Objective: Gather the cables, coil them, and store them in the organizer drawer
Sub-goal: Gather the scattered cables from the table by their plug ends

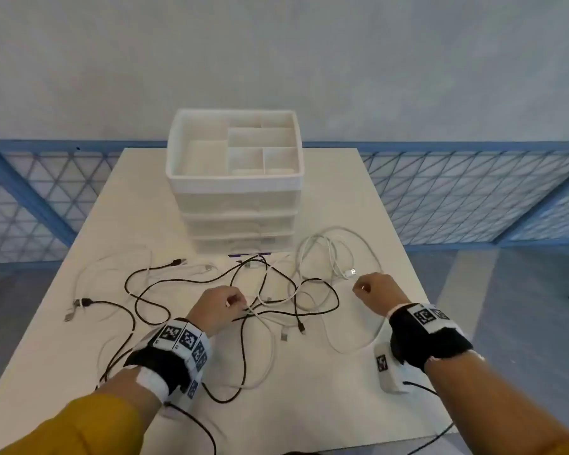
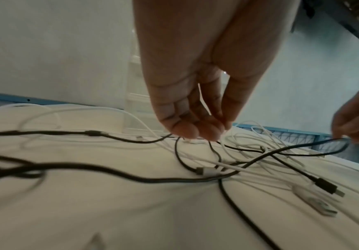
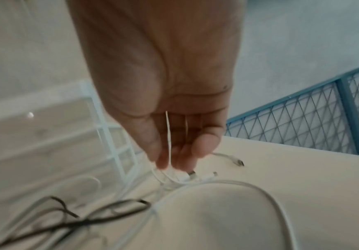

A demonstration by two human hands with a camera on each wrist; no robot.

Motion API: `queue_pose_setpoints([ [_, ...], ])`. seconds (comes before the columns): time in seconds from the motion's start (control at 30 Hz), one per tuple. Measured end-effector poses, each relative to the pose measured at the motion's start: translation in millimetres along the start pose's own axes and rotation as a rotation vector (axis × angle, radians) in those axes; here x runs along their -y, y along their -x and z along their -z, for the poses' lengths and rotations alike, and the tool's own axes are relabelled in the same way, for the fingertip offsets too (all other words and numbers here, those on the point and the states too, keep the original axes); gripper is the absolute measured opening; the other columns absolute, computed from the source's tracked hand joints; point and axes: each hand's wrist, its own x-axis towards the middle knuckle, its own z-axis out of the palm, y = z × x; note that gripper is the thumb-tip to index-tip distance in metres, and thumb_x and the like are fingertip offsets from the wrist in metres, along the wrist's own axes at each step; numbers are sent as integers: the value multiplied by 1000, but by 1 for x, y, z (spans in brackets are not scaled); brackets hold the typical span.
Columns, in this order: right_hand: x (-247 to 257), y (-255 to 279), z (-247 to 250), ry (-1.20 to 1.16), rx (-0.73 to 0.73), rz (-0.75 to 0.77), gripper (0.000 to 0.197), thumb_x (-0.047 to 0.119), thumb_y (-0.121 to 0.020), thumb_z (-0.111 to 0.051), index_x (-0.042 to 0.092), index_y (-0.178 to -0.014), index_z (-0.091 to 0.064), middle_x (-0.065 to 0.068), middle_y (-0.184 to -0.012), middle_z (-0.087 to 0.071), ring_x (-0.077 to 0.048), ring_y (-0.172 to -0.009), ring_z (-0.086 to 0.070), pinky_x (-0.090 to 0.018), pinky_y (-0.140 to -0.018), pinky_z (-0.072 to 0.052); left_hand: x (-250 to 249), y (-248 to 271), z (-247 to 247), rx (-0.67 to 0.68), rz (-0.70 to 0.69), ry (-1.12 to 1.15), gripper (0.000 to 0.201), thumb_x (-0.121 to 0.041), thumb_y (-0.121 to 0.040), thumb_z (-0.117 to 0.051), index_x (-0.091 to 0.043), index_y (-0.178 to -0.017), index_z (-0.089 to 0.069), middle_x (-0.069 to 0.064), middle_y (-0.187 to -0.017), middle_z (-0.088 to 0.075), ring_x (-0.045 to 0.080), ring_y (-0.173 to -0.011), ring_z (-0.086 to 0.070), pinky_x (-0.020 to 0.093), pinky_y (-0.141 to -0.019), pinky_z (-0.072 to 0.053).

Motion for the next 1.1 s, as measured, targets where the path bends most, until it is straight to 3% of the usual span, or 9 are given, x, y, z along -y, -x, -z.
queue_pose_setpoints([
  [0.17, -9, -49, -11, 100, -8, 30, 50, -2, -86, -40, 18, -132, -45, -17, -131, -43, -36, -115, -47, -39, -99, -41, -25, -23, -24, -88, -47, -1, 8, -10, -81, -59, -12, -84, -66, 4, -79, -60, 8, -63, -48, 9, -57, -36],
  [0.3, -9, -57, -20, 379, 97, 57, 36, 18, -89, -46, 20, -125, -49, -12, -129, -42, -34, -116, -41, -41, -94, -40, -37, -29, -44, -52, -54, -20, 14, -6, -81, -55, -7, -86, -69, 6, -83, -63, 17, -75, -55, 15, -63, -39],
  [0.37, -7, -55, -19, 373, 60, 89, 31, 26, -88, -51, 17, -117, -55, -12, -123, -49, -32, -115, -44, -39, -90, -39, -41, -31, -52, -57, -47, -30, 15, -8, -82, -55, -8, -87, -70, 3, -82, -63, 15, -76, -55, 8, -60, -36],
  [0.57, -5, -31, 11, -288, -39, 184, 24, 12, -85, -60, 1, -106, -65, -6, -85, -56, -20, -77, -52, -26, -75, -40, -51, -24, -64, 111, 10, -307, 18, -20, -82, -54, -8, -82, -67, 11, -76, -63, 21, -74, -56, 24, -66, -38],
  [0.7, -13, -17, 29, -490, -204, 230, 9, 4, -80, -63, 7, -87, -66, 4, -63, -55, -10, -56, -56, -32, -69, -52, -59, -5, -82, -143, -28, -298, 15, -22, -82, -48, -15, -69, -45, -1, -57, -49, 25, -64, -50, 28, -60, -37],
  [0.8, -28, -5, 42, -849, -261, 180, 14, -1, -79, -64, 13, -78, -62, -3, -65, -59, -1, -50, -57, -20, -58, -52, -59, 3, -98, -68, 38, -459, 17, -27, -83, -45, -14, -81, -56, 5, -84, -62, 26, -83, -57, 29, -70, -40],
  [0.9, -49, 7, 45, -1242, -255, 128, 14, 0, -84, -57, 11, -78, -61, -4, -73, -58, -3, -60, -60, -15, -57, -52, -52, -6, -110, -23, 107, -504, 31, -33, -86, -46, -10, -106, -51, 8, -113, -55, 27, -99, -58, 34, -80, -45],
  [1.0, -70, 12, 38, -1413, -263, 50, 8, 14, -87, -54, 15, -79, -56, 3, -76, -68, -4, -64, -61, -17, -52, -50, -48, -21, -112, -23, 160, -495, 27, -21, -88, -42, -8, -111, -50, 11, -117, -56, 28, -104, -57, 34, -84, -45],
  [1.1, -75, 16, 32, -1413, -240, 65, 14, 8, -91, -47, 14, -81, -53, 1, -71, -73, -7, -61, -61, -18, -53, -50, -46, -29, -110, 63, 205, -598, 29, -20, -89, -40, -8, -112, -52, 11, -120, -58, 27, -108, -57, 36, -89, -44],
])
